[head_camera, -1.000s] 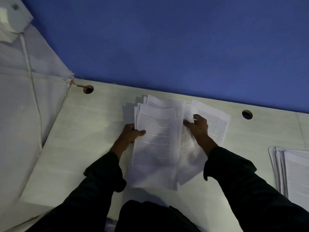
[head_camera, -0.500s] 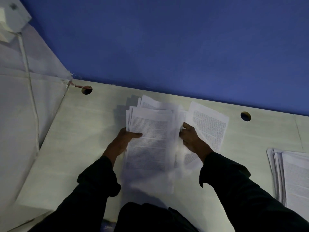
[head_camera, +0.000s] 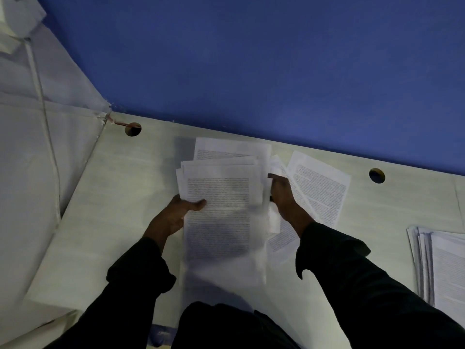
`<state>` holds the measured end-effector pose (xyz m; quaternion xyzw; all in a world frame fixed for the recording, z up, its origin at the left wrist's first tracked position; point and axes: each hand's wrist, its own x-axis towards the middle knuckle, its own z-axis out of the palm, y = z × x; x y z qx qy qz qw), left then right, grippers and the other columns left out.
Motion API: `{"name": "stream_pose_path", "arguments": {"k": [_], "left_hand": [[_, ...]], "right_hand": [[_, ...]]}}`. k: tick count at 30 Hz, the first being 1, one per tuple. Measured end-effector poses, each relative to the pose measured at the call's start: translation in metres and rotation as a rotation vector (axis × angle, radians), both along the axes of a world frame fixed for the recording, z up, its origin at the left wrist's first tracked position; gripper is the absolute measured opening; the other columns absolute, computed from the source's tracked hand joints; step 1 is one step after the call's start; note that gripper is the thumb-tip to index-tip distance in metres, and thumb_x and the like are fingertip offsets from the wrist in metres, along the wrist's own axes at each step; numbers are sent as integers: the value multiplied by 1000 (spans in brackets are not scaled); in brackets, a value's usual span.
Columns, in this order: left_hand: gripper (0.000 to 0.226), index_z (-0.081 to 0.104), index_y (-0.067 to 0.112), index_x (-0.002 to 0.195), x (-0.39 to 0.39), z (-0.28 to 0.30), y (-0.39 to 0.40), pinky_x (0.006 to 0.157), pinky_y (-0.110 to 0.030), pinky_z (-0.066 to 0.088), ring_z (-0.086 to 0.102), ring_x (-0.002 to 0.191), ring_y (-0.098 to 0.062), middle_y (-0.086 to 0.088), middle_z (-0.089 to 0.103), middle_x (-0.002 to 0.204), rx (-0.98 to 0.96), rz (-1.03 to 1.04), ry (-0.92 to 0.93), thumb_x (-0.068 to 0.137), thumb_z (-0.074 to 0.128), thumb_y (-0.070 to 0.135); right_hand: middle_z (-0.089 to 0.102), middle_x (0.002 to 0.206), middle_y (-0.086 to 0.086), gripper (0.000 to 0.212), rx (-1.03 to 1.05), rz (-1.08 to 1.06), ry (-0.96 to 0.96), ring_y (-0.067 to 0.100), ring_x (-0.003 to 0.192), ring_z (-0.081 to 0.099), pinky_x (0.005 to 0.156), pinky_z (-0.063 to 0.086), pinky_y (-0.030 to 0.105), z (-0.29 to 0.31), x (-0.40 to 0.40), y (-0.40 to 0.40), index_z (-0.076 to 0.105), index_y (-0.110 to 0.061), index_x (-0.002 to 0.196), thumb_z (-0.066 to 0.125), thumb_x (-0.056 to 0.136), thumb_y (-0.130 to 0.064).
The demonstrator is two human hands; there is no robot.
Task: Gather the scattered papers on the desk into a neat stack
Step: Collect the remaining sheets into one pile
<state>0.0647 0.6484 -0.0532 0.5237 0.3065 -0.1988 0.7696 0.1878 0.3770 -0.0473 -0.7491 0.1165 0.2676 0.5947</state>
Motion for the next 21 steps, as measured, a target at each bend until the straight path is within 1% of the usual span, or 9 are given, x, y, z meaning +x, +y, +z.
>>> {"name": "stream_pose_path", "arguments": {"k": [2, 4, 6, 7, 10, 14, 16, 18, 21], "left_hand": [[66, 62, 7, 134, -3, 0, 4, 107, -43, 50, 66, 117, -27, -7, 72, 121, 83, -29, 4, 73, 86, 5], [54, 61, 6, 134, -4, 7, 7, 89, -25, 58, 69, 103, -14, 0, 73, 112, 107, -99, 11, 83, 75, -5], [46, 62, 12, 128, -5, 17, 11, 69, -12, 54, 66, 94, -7, 5, 71, 107, 125, -122, 31, 86, 71, -6], [43, 63, 13, 124, -6, 20, 15, 67, -11, 52, 67, 95, -9, 4, 72, 105, 127, -103, 33, 85, 72, -5], [51, 67, 9, 123, -11, 15, 26, 85, -27, 55, 68, 113, -28, -8, 75, 114, 90, 7, 36, 74, 81, 9], [53, 62, 5, 133, -22, 6, 16, 104, -47, 51, 65, 119, -34, -15, 70, 127, 3, -11, 134, 83, 77, 15], [53, 63, 7, 132, -31, 3, 7, 108, -48, 48, 66, 119, -33, -14, 71, 126, -26, -126, 154, 82, 79, 12], [56, 63, 5, 133, -41, -4, 2, 108, -50, 48, 65, 120, -35, -16, 69, 128, -62, -173, 161, 79, 81, 4], [60, 61, 3, 134, -51, -10, -2, 111, -49, 45, 62, 124, -37, -18, 68, 130, 3, -60, 160, 78, 81, 2]], "right_hand": [[68, 129, 19, 34, -470, 259, -363, 38, 122, 62, 99, 50, 36, -8, 5, -2, 70, -1, 125, 60, 93, -2], [59, 141, 18, 61, -573, 486, -490, 36, 129, 54, 109, 46, 42, -9, 12, -1, 56, -4, 141, 76, 84, -7], [56, 145, 15, 79, -497, 600, -412, 33, 133, 52, 113, 44, 48, -1, 25, 2, 47, -8, 149, 85, 80, -14], [57, 145, 12, 77, -432, 662, -316, 30, 134, 52, 115, 43, 47, 7, 33, 4, 48, -8, 149, 85, 82, -13], [67, 130, 12, 51, -282, 751, -64, 29, 121, 61, 105, 49, 37, 27, 44, 6, 64, -1, 134, 74, 84, 9], [75, 107, 11, 29, -234, 508, -222, 13, 90, 64, 80, 51, 27, 26, 28, 8, 76, 1, 113, 74, 85, 5], [78, 87, -4, 16, -137, 294, -235, 3, 75, 65, 72, 51, 23, 20, 13, 6, 79, -7, 96, 78, 84, 3], [74, 70, -15, 20, -66, 75, -175, -2, 63, 66, 62, 52, 19, 17, -7, 2, 75, -19, 80, 79, 84, -1], [73, 71, -9, 24, -75, -29, -63, 1, 60, 67, 58, 52, 22, 10, -40, -13, 73, -20, 77, 76, 86, 2]]}}
